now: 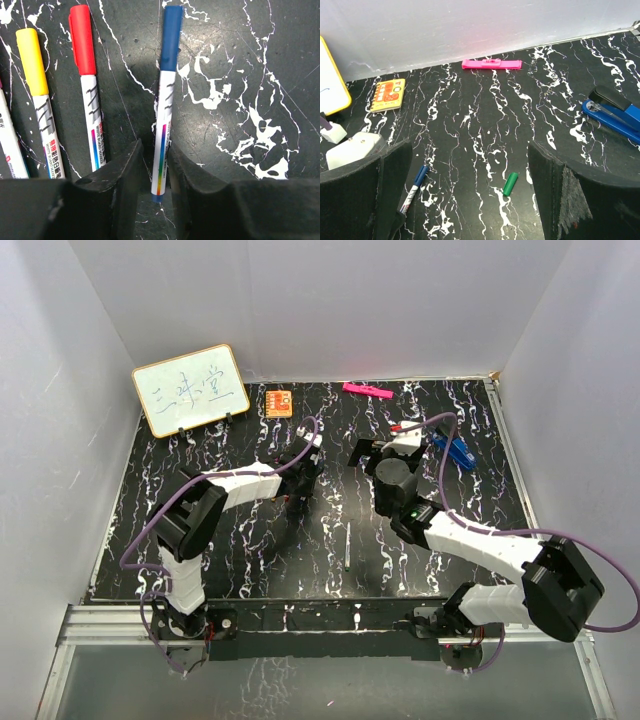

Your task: Insert the pens into the pen caps

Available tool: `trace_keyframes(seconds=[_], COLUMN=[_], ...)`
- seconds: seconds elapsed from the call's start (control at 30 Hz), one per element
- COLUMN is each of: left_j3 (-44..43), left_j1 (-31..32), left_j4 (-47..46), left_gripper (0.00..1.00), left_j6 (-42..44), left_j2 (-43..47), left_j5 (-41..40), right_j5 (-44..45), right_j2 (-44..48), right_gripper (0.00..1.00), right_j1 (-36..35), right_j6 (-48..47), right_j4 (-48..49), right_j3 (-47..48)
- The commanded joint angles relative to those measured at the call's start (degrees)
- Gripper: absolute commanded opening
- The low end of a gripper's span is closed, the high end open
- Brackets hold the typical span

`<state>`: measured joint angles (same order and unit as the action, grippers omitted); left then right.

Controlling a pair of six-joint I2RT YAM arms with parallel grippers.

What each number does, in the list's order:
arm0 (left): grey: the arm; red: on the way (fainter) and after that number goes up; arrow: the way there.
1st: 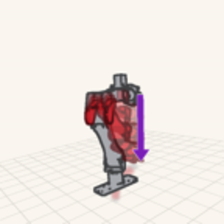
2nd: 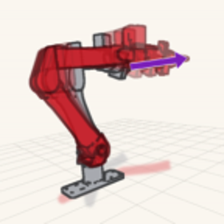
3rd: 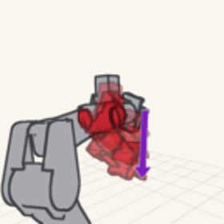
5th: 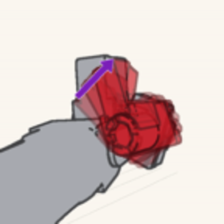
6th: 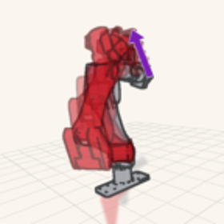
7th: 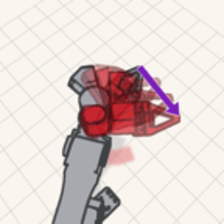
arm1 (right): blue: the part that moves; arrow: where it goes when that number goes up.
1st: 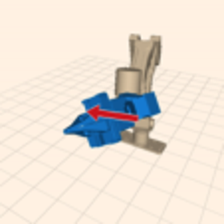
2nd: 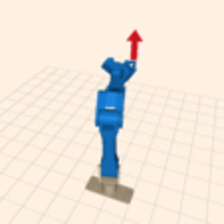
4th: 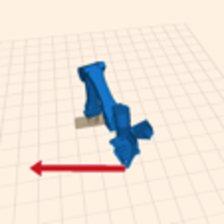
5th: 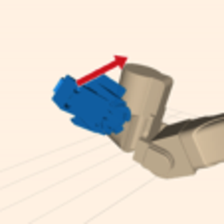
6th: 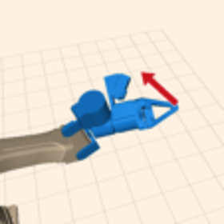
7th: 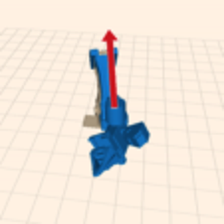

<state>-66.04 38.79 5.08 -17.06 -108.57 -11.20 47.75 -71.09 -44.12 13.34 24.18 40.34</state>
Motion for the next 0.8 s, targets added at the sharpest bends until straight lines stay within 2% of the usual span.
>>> trace_keyframes(seconds=[0.0, 0.33, 0.53, 0.77], left_j3=[-1.55, -1.95, -3.46, -1.02], left_j1=[-0.31, -0.29, -0.29, 0.00], left_j4=[3.34, 2.88, 3.81, 4.27], left_gripper=[0.29, 0.30, 0.31, 0.32], left_j6=[-0.08, -0.06, 1.13, 0.89], left_j2=[-0.39, 1.51, 4.88, 11.02], left_j5=[-1.09, -0.35, -0.55, -0.33], right_j5=[1.07, 6.17, 7.49, 9.56], right_j2=[-0.42, -1.29, 1.99, 2.47], right_gripper=[0.98, 0.98, 0.98, 0.98], right_j1=[0.24, 0.21, 0.39, 0.49], right_j6=[-2.08, 0.80, 1.78, 3.51], right_j4=[2.48, 2.21, 3.51, 2.18], right_j3=[-0.18, 0.12, -1.77, -1.66])
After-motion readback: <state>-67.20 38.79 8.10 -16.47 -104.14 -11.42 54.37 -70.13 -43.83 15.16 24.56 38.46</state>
